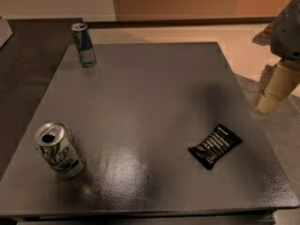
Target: Pick redbull can
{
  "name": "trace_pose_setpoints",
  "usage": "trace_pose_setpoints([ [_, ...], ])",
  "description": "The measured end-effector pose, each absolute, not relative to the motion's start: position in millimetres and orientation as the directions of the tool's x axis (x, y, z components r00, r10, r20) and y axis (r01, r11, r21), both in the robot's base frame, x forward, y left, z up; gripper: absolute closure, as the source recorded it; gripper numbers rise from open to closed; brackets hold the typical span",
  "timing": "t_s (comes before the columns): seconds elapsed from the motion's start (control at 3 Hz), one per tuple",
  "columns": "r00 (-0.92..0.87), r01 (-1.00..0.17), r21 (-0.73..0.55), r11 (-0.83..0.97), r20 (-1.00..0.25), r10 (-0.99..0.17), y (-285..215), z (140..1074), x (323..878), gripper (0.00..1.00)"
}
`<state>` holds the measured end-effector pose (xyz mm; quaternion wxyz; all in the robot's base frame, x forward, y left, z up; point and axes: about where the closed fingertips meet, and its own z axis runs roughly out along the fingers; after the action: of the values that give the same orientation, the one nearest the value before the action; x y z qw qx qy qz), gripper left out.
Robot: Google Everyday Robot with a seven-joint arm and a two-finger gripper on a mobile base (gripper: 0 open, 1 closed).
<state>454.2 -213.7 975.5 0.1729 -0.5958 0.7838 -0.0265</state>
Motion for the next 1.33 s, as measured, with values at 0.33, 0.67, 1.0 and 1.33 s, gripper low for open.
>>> trace_pose_setpoints([
  [0.33,-0.215,-0.92,-0.257,0.295,-0.299,-0.93,-202,972,486,0.0],
  [0.67,-0.191,-0.916,-0.27,0.298,-0.362,-0.913,-189,973,522,0.0],
  [1.0,-0.175,-0.91,-0.276,0.309,-0.42,-0.89,-175,976,551,0.0],
  [1.33,-0.162,-0.902,-0.281,0.327,-0.482,-0.861,-155,980,578,0.0],
])
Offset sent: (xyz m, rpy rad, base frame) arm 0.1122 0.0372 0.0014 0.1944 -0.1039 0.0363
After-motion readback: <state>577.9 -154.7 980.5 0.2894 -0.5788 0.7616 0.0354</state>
